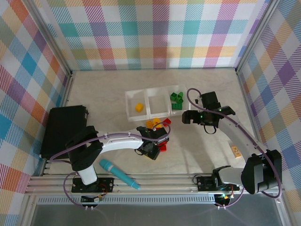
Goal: Sort the legos into containers by color
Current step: Pick up the lego from the middle-left of the table, then place the lego in the container.
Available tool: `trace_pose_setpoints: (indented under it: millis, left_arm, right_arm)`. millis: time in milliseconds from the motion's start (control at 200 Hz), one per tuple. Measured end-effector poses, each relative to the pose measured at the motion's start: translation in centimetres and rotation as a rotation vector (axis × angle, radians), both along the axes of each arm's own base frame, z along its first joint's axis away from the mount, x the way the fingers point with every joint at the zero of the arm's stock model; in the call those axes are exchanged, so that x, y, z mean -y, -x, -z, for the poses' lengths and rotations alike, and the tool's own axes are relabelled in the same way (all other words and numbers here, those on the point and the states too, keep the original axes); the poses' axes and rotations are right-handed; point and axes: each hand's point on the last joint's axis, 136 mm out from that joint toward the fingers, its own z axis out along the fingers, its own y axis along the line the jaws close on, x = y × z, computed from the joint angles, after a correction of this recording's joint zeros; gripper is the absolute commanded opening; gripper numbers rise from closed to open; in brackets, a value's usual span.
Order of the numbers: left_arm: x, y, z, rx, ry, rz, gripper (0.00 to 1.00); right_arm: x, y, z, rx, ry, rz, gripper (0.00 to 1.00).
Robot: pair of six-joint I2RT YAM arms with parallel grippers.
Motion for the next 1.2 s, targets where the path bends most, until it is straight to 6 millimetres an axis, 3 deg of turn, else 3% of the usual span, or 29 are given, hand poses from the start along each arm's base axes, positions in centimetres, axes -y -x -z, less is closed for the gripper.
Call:
trace_pose_setpoints:
  millis: [530, 700, 830, 1060, 1200]
  left_arm:
    - [-0.2, -0.2, 0.1, -0.002, 0.000, -0.050, 0.32]
    - [-1.9, -2.0, -0.9, 0.031, -0.015, -0.119, 0.26]
    - [-2.9, -5.5, -4.3, 0.095, 0.046, -0.216, 0.25]
    - [-3.5, -14.3, -12.4, 0.276, 0.179, -0.346, 0.30]
    - [-4.5, -19.1, -14.5, 0.330, 0.212, -0.418, 0.29]
  right_arm:
    - [0.0, 0.0, 0.0, 0.000, 0.000, 0.000, 0.99]
    - [0.0, 0.0, 0.0, 0.000, 0.000, 0.001, 0.99]
    - [0.0, 0.0, 0.0, 0.000, 0.000, 0.000, 0.99]
    - [0.0, 0.0, 0.0, 0.000, 0.000, 0.000, 0.99]
    - [0.0, 0.0, -0.2, 0.005, -0.001, 0.000, 0.99]
